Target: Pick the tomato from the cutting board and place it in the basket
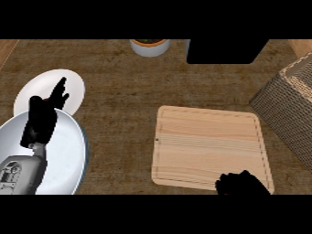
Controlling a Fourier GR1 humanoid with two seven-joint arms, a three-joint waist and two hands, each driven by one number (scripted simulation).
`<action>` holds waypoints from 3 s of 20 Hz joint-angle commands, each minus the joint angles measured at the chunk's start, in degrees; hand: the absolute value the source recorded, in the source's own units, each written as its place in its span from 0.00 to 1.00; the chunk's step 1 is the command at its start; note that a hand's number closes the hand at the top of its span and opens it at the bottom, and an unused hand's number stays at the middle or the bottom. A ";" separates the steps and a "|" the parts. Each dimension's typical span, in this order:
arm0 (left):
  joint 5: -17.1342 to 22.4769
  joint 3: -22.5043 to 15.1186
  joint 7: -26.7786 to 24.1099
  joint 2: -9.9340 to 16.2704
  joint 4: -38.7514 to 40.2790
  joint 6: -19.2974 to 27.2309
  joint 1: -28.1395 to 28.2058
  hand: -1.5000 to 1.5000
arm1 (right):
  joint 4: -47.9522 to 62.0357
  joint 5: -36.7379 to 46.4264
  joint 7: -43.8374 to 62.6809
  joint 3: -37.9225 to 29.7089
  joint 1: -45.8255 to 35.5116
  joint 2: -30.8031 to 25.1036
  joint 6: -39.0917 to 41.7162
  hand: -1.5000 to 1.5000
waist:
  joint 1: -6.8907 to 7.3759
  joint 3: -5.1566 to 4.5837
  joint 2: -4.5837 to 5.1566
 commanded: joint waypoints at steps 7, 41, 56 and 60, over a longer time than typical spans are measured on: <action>0.21 0.49 -0.59 0.94 -0.62 -0.66 3.30 0.50 | -28.94 -25.61 -0.66 -5.21 13.00 0.36 8.50 1.00 | -1.27 0.07 0.02; -0.84 -1.13 -0.30 -0.46 1.56 1.24 -0.47 0.50 | -7.92 -46.01 24.46 -58.68 -40.84 -20.46 45.10 1.00 | 0.34 0.12 0.35; 0.16 0.44 1.45 0.63 -0.23 -1.00 -0.78 0.50 | 25.35 -34.15 -11.01 -53.73 -38.76 -26.28 30.30 1.00 | 0.74 0.12 0.36; -1.59 -0.19 1.15 -1.29 4.10 0.71 -5.53 0.50 | 30.81 -30.49 -14.55 -50.66 -40.02 -25.10 25.65 1.00 | 0.55 0.12 0.46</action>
